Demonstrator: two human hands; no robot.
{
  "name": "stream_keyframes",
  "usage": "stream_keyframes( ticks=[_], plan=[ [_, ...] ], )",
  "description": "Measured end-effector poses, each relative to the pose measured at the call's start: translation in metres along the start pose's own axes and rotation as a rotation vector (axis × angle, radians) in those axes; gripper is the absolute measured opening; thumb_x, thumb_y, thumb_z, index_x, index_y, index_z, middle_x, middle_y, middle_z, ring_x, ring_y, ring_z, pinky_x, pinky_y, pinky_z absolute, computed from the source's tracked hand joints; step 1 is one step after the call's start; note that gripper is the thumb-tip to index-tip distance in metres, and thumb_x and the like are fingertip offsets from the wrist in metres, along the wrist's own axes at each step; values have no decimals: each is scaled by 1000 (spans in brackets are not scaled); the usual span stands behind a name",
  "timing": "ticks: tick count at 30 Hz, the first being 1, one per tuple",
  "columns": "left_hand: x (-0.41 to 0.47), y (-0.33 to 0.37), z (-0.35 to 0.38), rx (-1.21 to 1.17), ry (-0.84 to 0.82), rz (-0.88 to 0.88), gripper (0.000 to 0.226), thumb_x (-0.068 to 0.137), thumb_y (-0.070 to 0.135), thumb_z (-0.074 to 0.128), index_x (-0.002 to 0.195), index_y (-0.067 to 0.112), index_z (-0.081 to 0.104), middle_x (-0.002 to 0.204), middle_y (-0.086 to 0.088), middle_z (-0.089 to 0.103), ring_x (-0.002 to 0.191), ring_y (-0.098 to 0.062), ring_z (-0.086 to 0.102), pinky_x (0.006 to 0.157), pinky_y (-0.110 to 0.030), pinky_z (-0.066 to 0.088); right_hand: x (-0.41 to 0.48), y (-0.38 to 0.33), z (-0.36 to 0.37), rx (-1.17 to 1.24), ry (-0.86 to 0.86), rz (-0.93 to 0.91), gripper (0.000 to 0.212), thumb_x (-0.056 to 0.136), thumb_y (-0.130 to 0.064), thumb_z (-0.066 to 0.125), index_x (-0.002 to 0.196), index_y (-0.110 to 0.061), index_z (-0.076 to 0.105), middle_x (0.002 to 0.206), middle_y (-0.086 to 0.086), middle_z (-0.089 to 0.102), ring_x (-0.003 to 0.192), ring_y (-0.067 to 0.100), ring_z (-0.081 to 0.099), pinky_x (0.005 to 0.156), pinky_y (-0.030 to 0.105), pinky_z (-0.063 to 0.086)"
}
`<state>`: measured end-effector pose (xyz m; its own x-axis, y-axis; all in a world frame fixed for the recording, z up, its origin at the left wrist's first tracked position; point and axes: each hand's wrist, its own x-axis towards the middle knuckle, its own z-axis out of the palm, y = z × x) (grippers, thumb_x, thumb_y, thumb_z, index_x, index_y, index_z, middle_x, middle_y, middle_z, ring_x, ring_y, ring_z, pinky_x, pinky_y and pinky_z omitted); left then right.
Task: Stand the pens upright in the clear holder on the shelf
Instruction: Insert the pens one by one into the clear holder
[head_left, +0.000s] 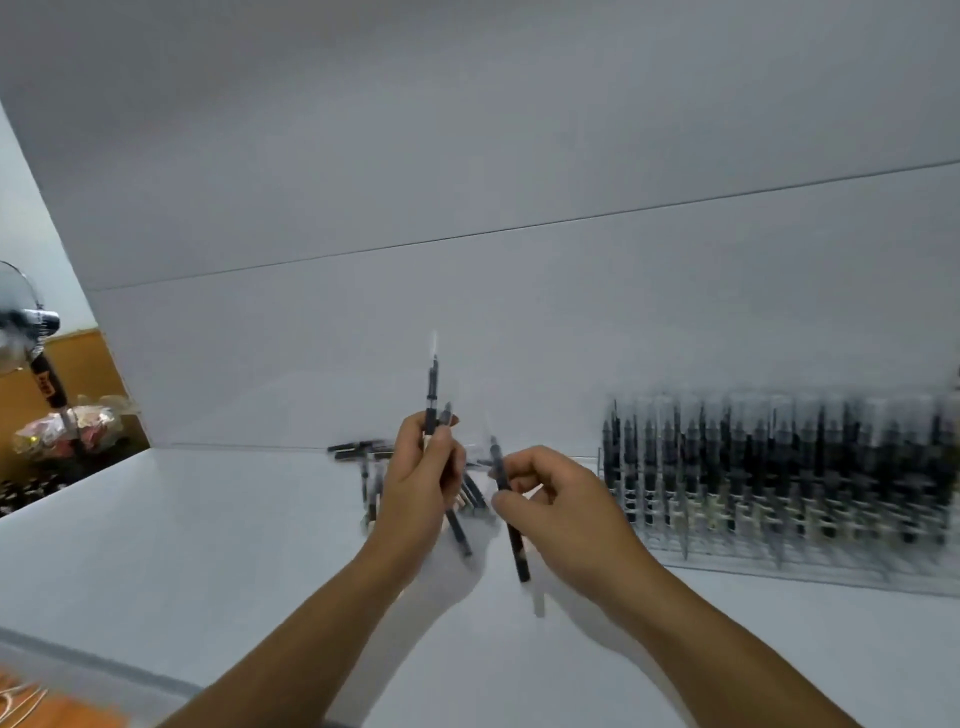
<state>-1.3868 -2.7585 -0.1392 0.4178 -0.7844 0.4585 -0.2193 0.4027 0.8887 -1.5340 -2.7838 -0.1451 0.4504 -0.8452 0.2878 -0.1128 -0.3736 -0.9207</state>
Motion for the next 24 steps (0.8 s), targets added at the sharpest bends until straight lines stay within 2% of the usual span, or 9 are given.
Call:
stream_keyframes(
  ticks=[3, 8, 13, 16, 18, 21, 24],
  plan=[
    [-15, 6, 35, -97, -83, 47, 14, 103, 15, 36, 104, 9, 48, 65, 0, 48, 48, -7, 35, 45, -17, 30, -13, -5, -32, -26, 40, -35, 13, 87, -21, 65, 96, -30, 66, 78, -17, 60, 55, -2, 48, 57, 14, 40],
    [-36, 10, 100, -232, -230, 117, 12, 102, 15, 37, 97, 10, 47, 65, -2, 47, 49, -9, 34, 46, -18, 30, -40, 8, -90, -84, 205, -12, 12, 88, -21, 68, 96, -28, 64, 75, -13, 56, 60, -3, 48, 60, 12, 42],
    [-54, 12, 159, -366, -416, 97, 14, 96, 25, 44, 101, 12, 45, 66, -4, 48, 48, -6, 37, 47, -16, 34, -67, 24, -141, -143, 353, 18, 12, 88, -18, 69, 95, -26, 64, 79, -5, 58, 65, 4, 49, 62, 17, 44],
    [-67, 5, 177, -415, -458, 93, 12, 99, 21, 47, 96, 9, 46, 66, -6, 46, 49, -6, 36, 48, -16, 33, -78, 26, -173, -183, 455, 21, 9, 88, -17, 69, 96, -20, 66, 79, 0, 59, 66, 4, 52, 60, 16, 46],
    [-75, -3, 180, -459, -468, 43, 12, 99, 14, 43, 93, 4, 46, 63, -5, 44, 48, -6, 35, 48, -14, 32, -82, 23, -195, -200, 519, 16, 8, 89, -16, 68, 96, -20, 66, 82, 5, 62, 69, 5, 55, 63, 19, 49],
    [-78, -8, 180, -481, -514, 40, 16, 100, 11, 40, 89, 0, 44, 61, -2, 44, 46, -4, 33, 46, -11, 31, -80, 22, -232, -237, 671, -20, 8, 90, -15, 67, 97, -20, 65, 93, 10, 66, 83, 16, 62, 68, 23, 53],
    [-74, -11, 180, -490, -497, 36, 16, 99, 11, 39, 90, -1, 43, 63, -6, 45, 46, -4, 34, 46, -11, 31, -73, 26, -261, -274, 792, -25, 9, 92, -17, 65, 94, -25, 62, 96, 8, 66, 93, 25, 65, 78, 36, 57]
  ],
)
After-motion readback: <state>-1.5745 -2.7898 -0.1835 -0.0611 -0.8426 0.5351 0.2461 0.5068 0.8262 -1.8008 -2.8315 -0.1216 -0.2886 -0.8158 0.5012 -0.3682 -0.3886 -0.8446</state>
